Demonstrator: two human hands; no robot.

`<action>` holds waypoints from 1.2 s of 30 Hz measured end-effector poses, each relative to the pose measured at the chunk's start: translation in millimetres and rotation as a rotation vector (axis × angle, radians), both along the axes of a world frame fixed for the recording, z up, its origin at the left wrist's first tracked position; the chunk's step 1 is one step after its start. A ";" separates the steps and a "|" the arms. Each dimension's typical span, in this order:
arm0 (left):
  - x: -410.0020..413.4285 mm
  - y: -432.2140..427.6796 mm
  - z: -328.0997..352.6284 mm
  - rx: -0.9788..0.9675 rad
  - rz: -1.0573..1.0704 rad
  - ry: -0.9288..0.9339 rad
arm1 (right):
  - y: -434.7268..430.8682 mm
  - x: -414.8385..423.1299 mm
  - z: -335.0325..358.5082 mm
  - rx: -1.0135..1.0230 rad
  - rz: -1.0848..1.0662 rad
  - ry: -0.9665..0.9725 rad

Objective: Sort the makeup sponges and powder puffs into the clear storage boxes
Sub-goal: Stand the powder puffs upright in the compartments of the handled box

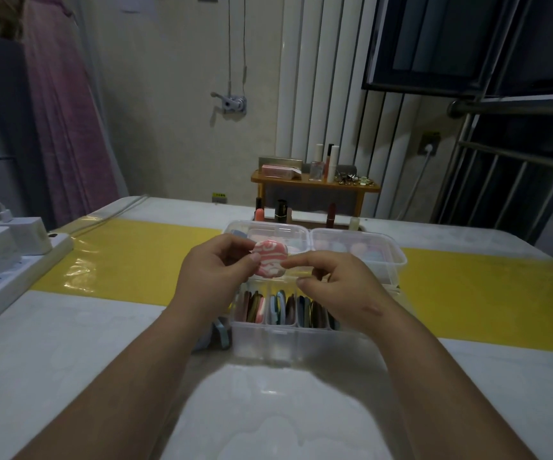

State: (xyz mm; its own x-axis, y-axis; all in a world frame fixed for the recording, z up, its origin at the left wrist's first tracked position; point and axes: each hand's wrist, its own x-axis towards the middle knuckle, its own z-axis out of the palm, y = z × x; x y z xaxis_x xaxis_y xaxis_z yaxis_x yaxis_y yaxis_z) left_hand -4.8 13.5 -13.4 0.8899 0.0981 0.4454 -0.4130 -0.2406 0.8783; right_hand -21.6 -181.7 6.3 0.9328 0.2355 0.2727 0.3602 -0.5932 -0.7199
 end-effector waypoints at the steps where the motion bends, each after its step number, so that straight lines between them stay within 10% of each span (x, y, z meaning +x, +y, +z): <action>1: -0.4 -0.1 0.4 0.004 -0.010 -0.002 | 0.0 -0.3 -0.1 -0.004 0.005 -0.005; 36: -1.5 2.0 -2.0 0.190 0.029 -0.034 | -25.1 3.8 9.6 0.034 -0.187 -0.104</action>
